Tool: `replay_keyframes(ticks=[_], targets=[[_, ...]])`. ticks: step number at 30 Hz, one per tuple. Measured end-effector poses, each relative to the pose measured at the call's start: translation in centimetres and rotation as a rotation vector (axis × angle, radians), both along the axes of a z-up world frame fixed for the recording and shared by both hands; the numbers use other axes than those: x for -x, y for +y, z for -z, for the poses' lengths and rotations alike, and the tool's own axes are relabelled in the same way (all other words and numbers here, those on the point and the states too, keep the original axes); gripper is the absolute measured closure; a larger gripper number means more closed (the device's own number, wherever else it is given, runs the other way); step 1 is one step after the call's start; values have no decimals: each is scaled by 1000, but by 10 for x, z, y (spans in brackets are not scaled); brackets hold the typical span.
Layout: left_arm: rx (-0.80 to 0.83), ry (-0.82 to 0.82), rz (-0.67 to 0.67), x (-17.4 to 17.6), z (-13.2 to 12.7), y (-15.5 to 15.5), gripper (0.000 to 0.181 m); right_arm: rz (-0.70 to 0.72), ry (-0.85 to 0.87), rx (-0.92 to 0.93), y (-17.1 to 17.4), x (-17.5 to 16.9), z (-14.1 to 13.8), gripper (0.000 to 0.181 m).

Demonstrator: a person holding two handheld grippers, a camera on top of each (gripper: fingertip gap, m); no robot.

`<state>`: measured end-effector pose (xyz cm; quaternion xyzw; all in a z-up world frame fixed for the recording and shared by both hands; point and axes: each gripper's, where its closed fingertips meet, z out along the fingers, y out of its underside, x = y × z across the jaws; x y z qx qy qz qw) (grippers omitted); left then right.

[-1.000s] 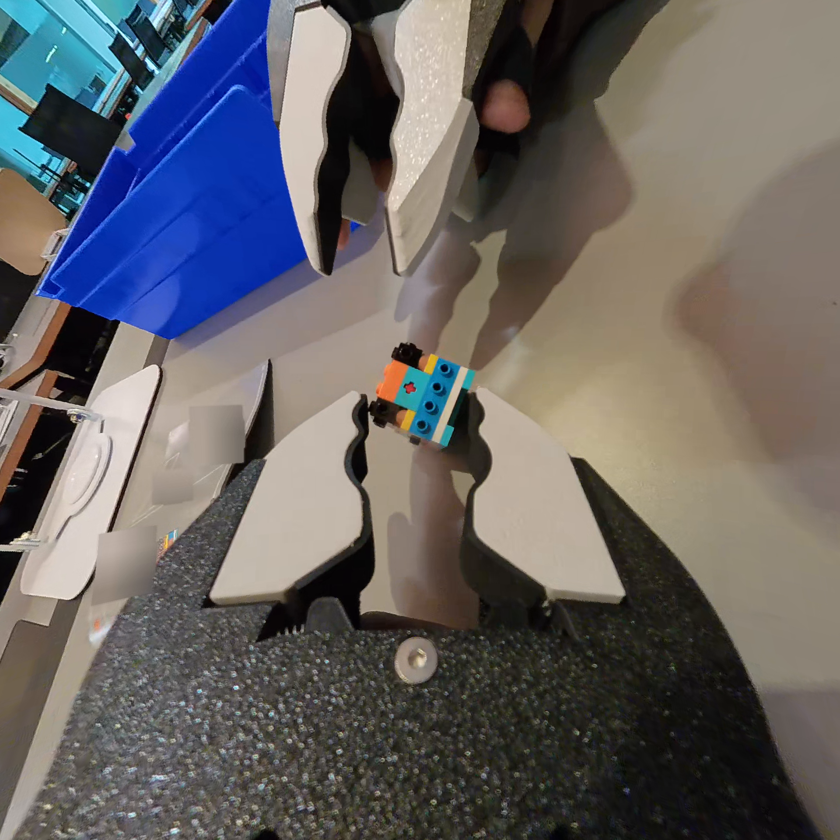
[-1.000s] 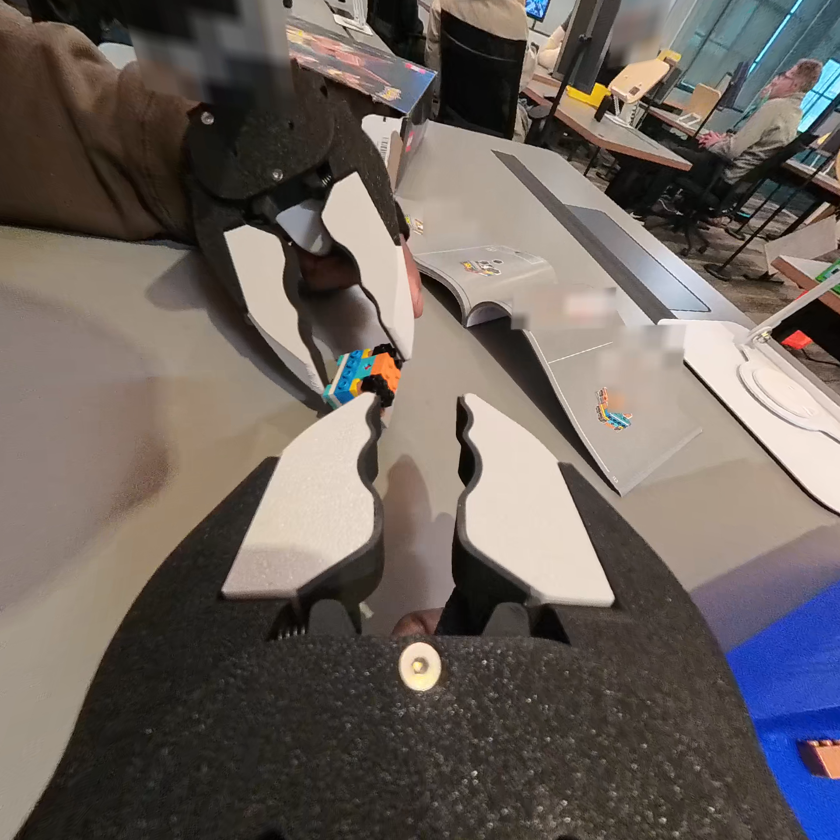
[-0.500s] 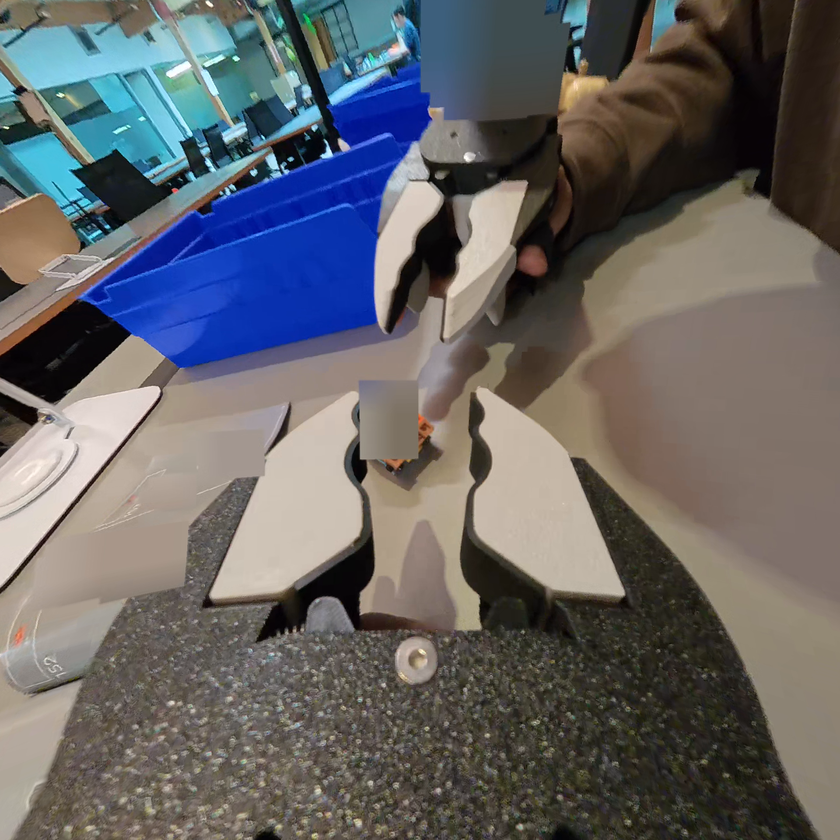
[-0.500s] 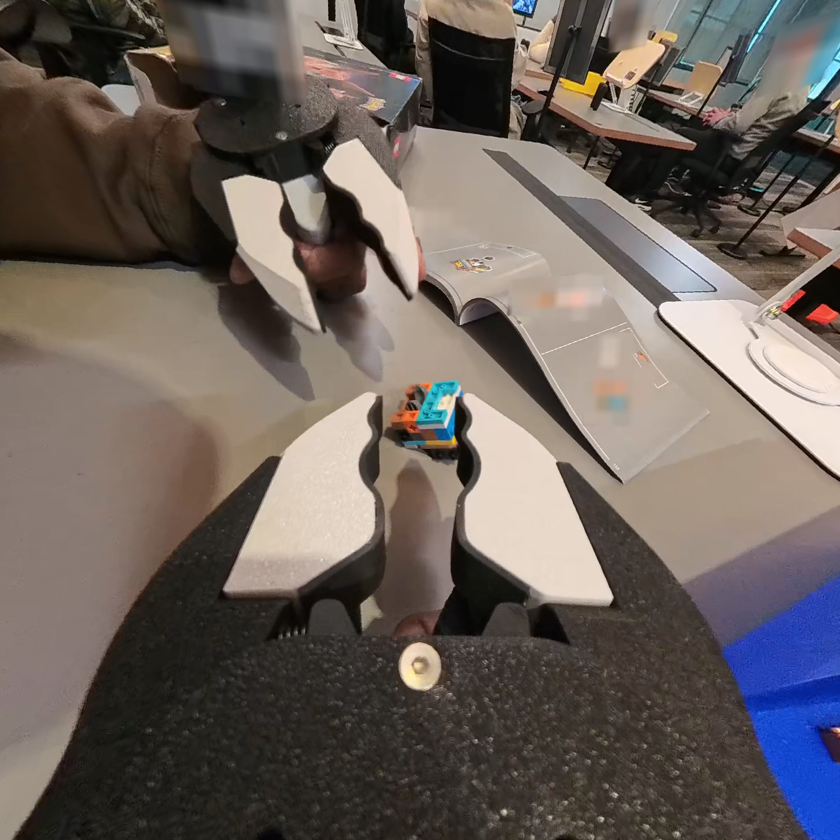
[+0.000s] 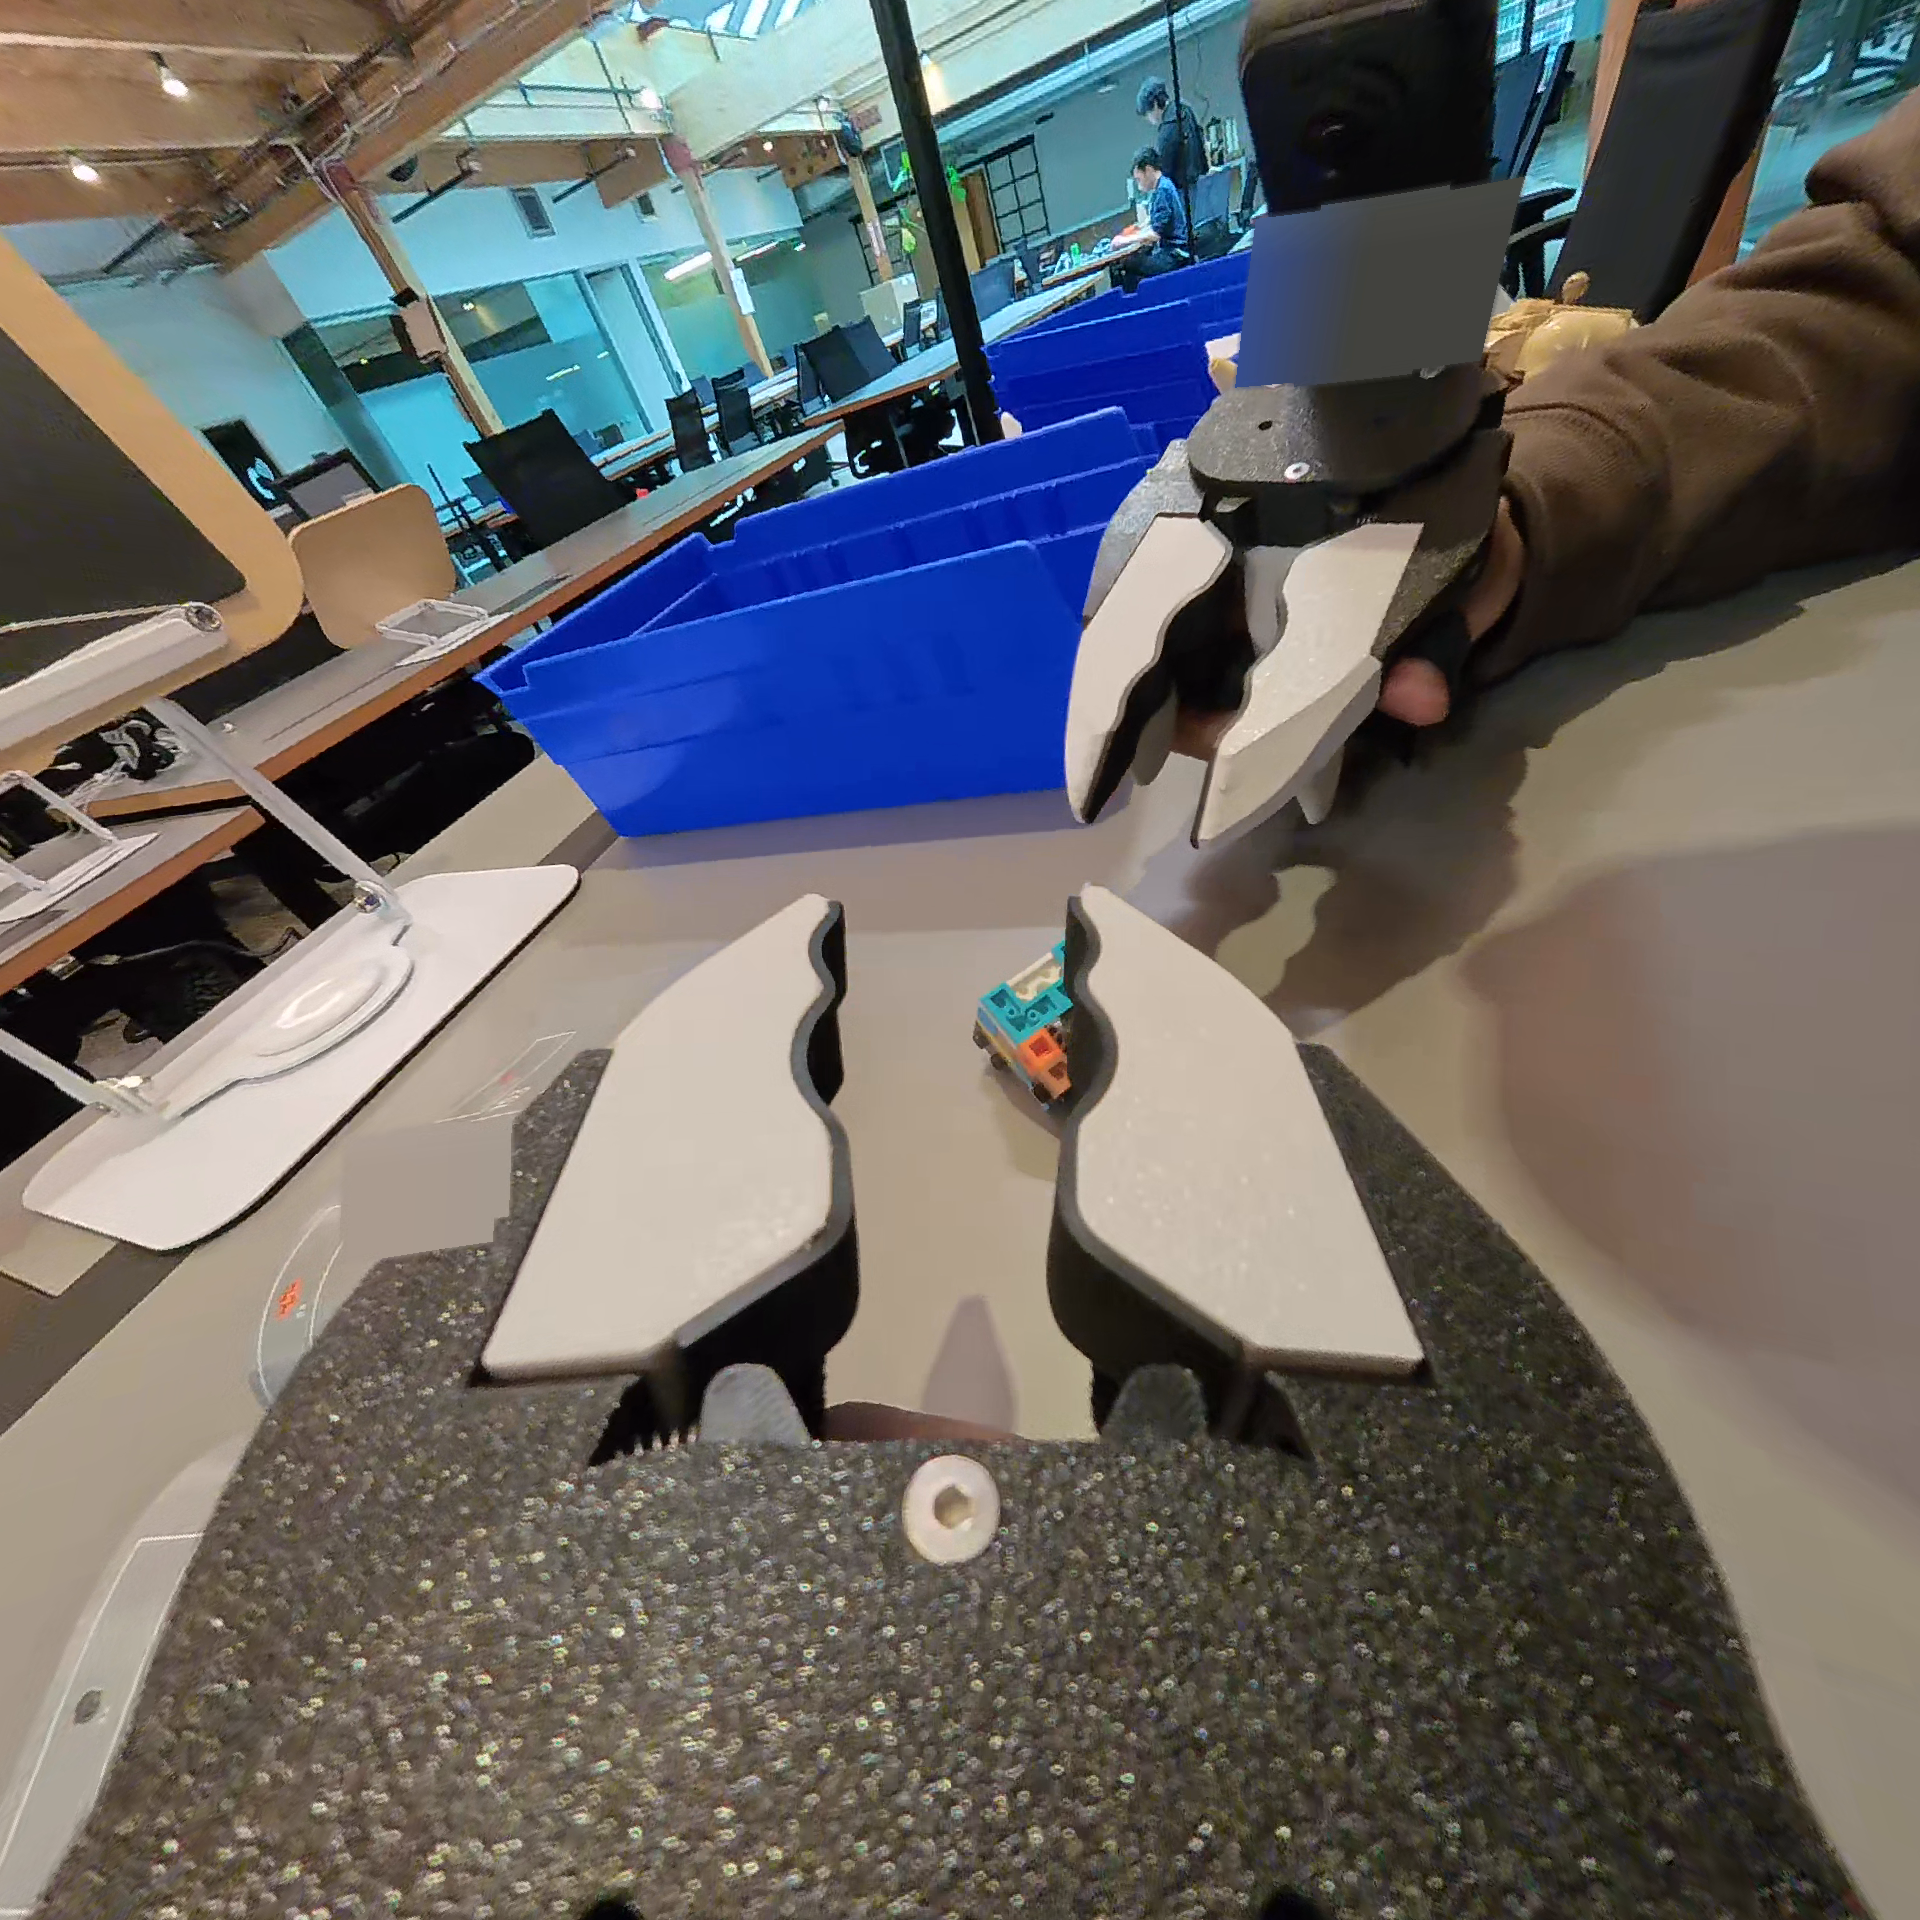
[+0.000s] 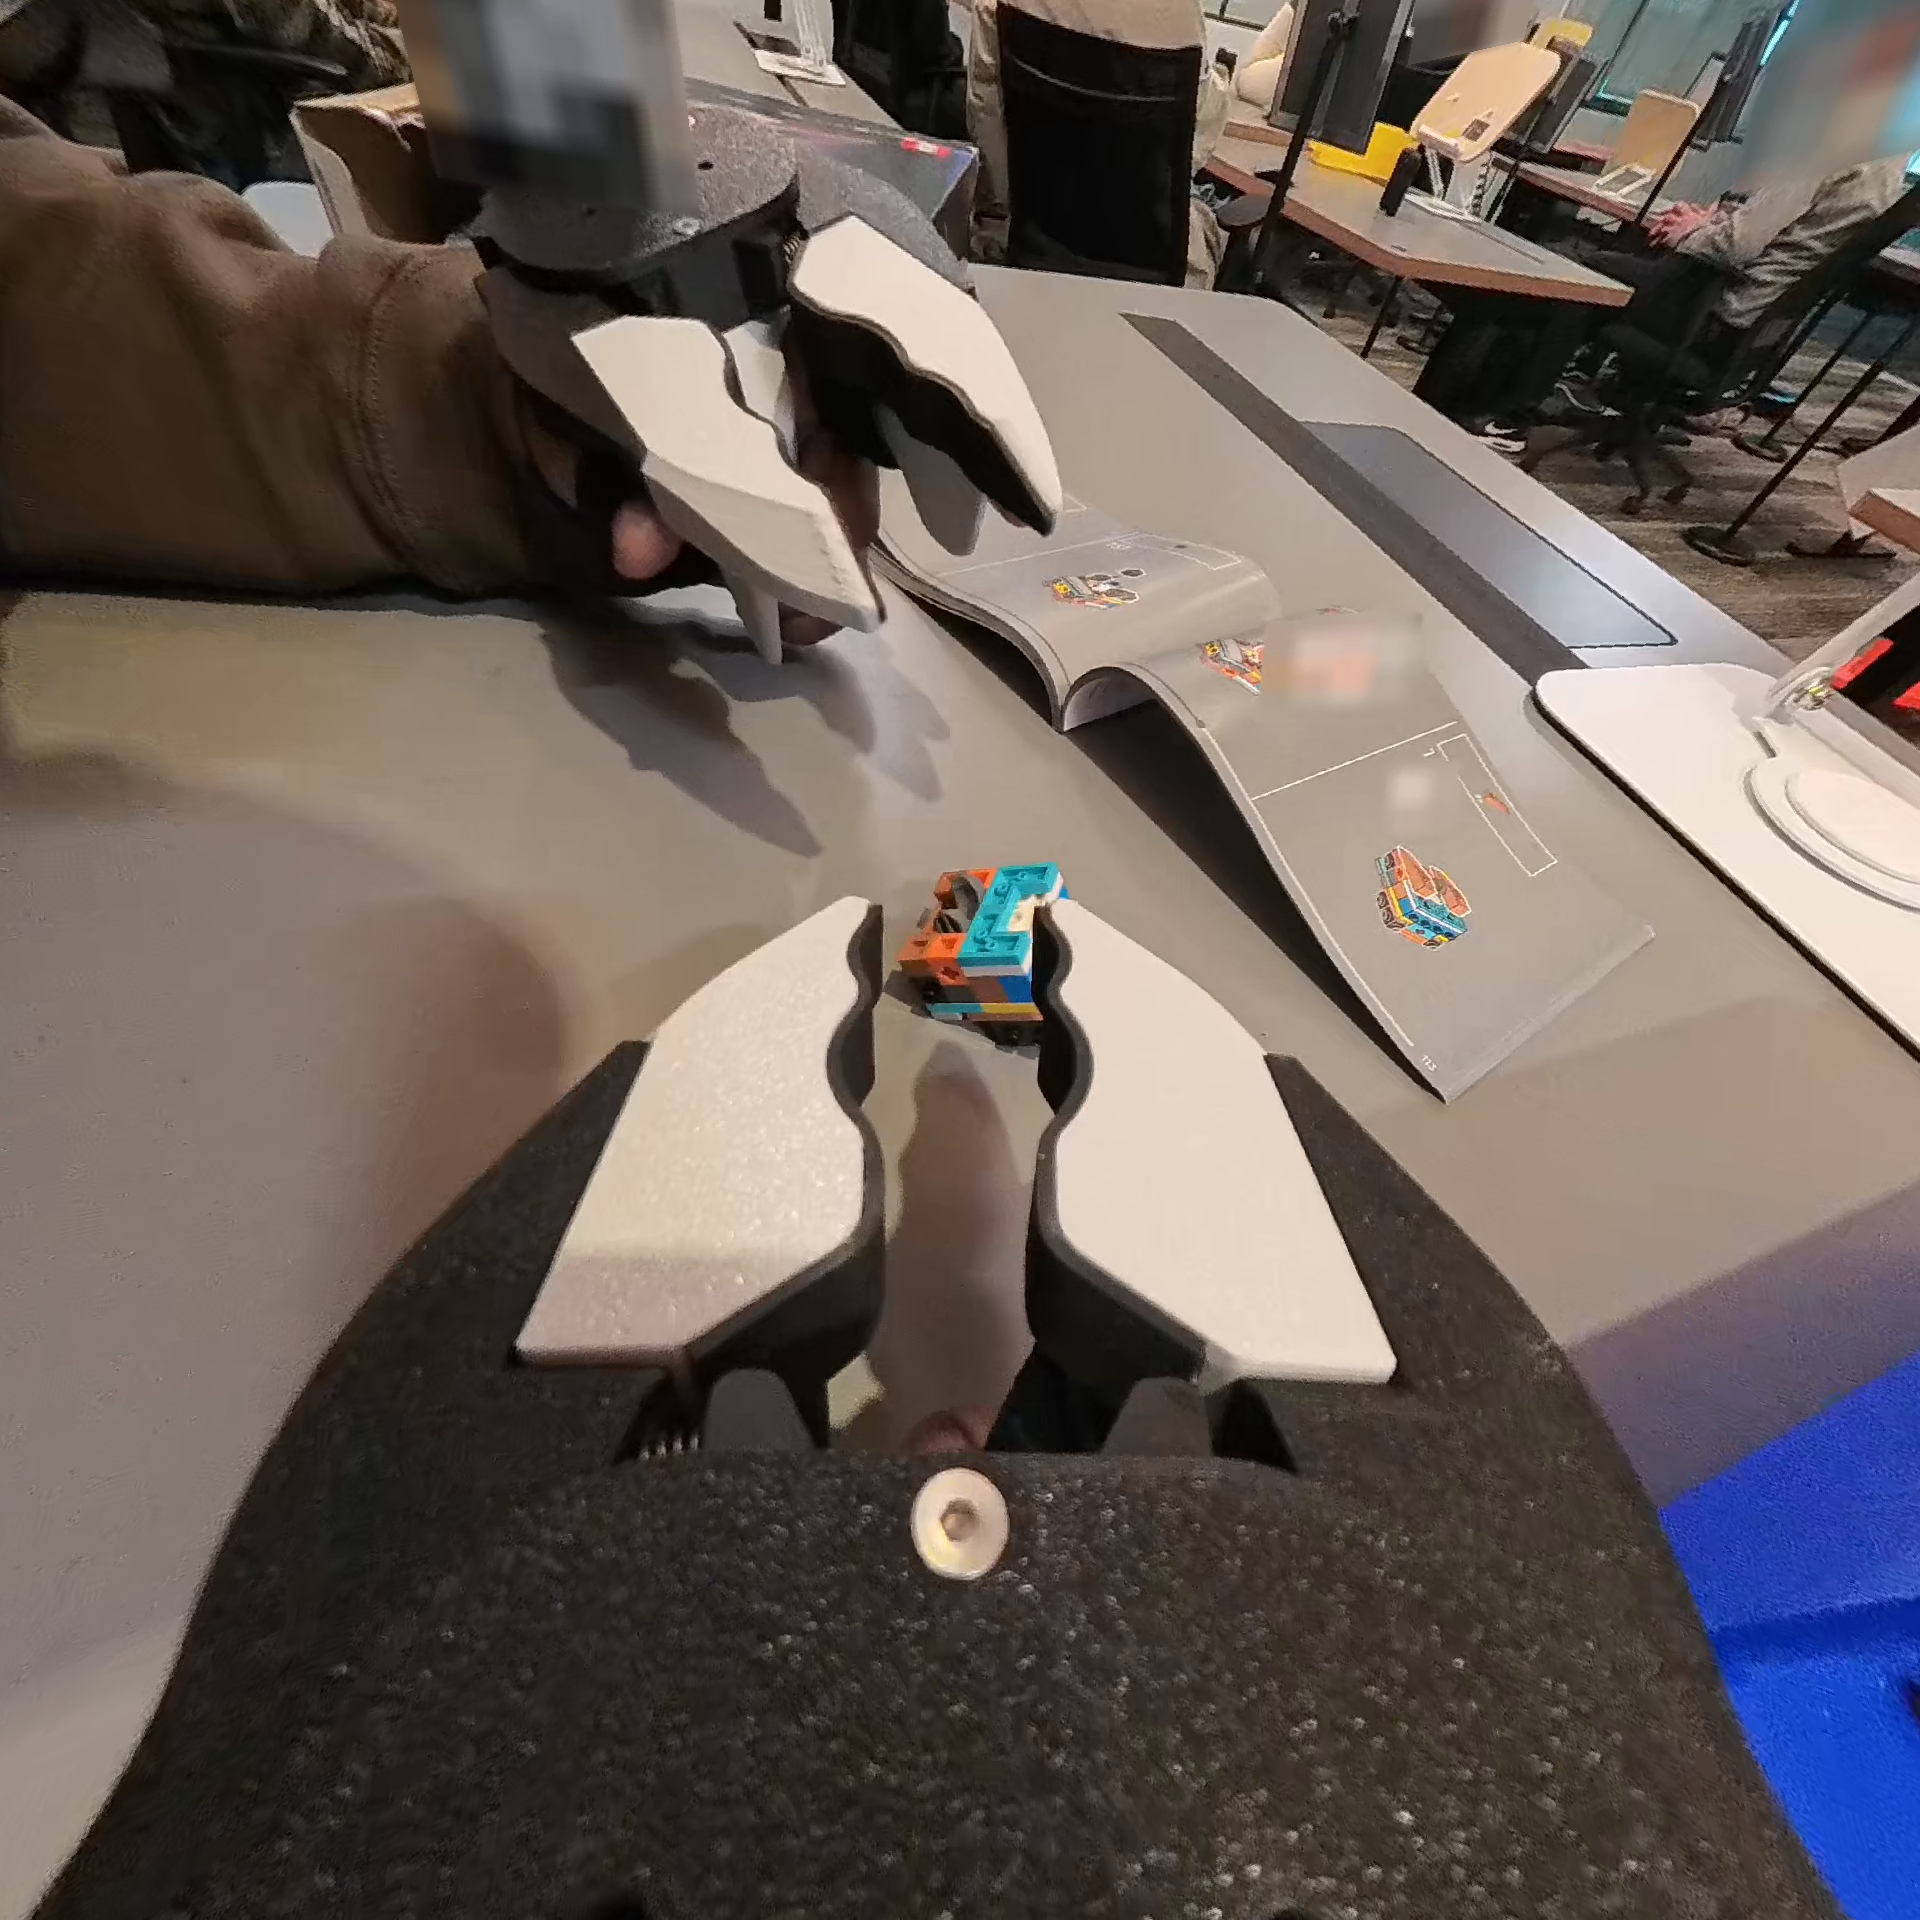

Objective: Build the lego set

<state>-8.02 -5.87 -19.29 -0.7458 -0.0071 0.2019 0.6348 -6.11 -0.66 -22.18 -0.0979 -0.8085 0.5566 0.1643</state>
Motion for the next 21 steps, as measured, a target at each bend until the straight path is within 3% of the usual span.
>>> replay_keyframes(ticks=[16, 21], targets=[[-11, 18, -31, 2, -4, -1, 142, -1, 51, -21, -2, -3, 0, 153], [-34, 35, -47, 2, -10, -2, 143, -61, 79, 60, 0, -14, -21, 152]])
